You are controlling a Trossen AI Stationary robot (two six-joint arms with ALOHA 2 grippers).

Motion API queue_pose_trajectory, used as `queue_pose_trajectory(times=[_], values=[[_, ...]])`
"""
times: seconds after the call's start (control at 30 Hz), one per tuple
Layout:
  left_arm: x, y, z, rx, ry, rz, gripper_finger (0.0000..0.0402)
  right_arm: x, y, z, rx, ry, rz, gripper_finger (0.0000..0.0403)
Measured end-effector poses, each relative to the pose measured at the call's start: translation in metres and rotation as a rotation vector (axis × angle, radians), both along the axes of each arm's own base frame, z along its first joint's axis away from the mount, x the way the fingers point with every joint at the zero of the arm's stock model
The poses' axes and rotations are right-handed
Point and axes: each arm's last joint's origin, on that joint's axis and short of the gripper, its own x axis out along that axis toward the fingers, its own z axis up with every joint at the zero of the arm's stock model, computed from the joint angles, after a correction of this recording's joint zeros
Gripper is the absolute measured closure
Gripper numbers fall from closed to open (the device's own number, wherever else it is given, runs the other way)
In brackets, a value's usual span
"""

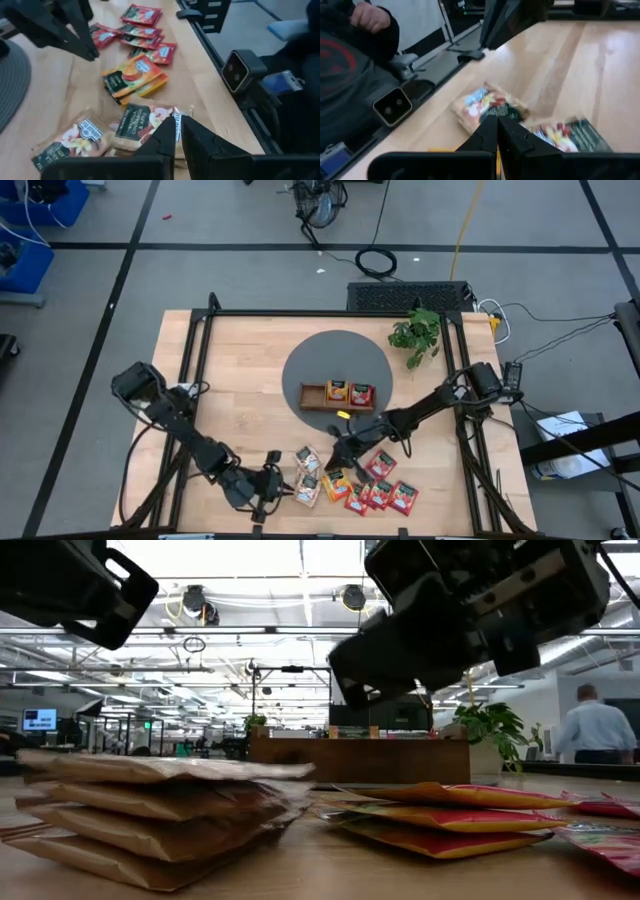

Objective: Pick & Place Tea
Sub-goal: Put the brown tea bag into the left slot of the wooden organizer

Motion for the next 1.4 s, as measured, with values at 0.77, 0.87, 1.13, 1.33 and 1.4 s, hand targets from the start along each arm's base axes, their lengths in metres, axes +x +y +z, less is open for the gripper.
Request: queue_pose_trajectory(times=[0.77,0.87,1.13,1.33,1.4], values=[[0.039,-0.050,-0.015,0.132,0.163,0.078,0.0364,0.008,0.017,0.004,0.163,0.218,-0.053,0.0332],[0.038,-0.049,-0.016,0.133,0.171,0.083,0.0364,0.015,0.021,-0.003,0.175,0.254,-0.059,0.0311],[0.033,-0.047,-0.020,0.147,0.216,0.127,0.0364,0.029,0.016,-0.025,0.229,0.380,-0.105,0.0273],[0.035,-0.041,-0.022,0.160,0.229,0.158,0.0364,0.031,0.014,-0.025,0.275,0.394,-0.100,0.0264],[0.036,-0.037,-0.025,0.158,0.232,0.181,0.0364,0.031,0.013,-0.025,0.276,0.394,-0.101,0.0265]])
